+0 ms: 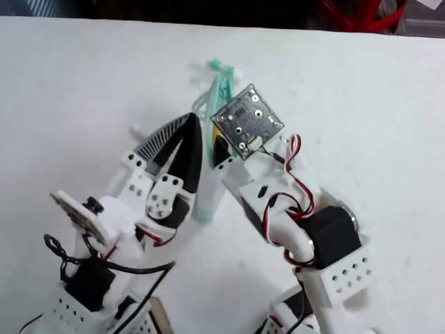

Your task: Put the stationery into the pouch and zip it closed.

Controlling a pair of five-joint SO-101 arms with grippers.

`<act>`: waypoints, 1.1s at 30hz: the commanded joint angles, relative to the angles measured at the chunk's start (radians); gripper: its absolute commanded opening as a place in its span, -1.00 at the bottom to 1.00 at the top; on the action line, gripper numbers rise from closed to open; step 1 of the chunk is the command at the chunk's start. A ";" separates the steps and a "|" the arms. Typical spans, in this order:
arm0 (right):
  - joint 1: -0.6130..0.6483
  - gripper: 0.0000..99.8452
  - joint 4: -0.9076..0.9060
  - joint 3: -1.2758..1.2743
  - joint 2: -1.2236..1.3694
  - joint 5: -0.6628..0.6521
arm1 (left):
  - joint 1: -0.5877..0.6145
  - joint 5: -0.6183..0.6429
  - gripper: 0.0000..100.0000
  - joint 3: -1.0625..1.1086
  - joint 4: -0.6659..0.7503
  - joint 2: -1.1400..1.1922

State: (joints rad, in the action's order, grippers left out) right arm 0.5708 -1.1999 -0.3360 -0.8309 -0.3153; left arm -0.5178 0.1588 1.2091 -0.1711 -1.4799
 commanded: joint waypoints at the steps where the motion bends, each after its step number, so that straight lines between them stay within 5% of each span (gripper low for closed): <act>1: -0.008 -0.68 -0.005 0.018 -0.016 -0.009 | -0.010 -0.009 -0.95 -0.064 -0.109 -0.025; 5: -0.010 -0.68 -0.005 0.018 -0.022 -0.009 | 0.033 -0.015 -0.95 -0.058 -0.293 -0.165; 9: -0.044 -0.68 -0.005 0.018 -0.022 -0.009 | 0.232 -0.017 -0.93 -0.058 -0.456 -0.351; 14: -0.099 -0.68 -0.005 0.018 -0.024 -0.005 | 0.437 -0.009 -0.78 -0.054 -0.565 -0.314; 33: -0.101 -0.68 -0.031 0.020 -0.024 -0.003 | 0.496 -0.017 -0.78 0.078 -0.473 -0.101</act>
State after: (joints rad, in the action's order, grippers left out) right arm 0.4726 -1.2275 -0.3360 -0.8431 -0.3153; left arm -0.0253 0.1481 1.3042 -0.6866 -1.6655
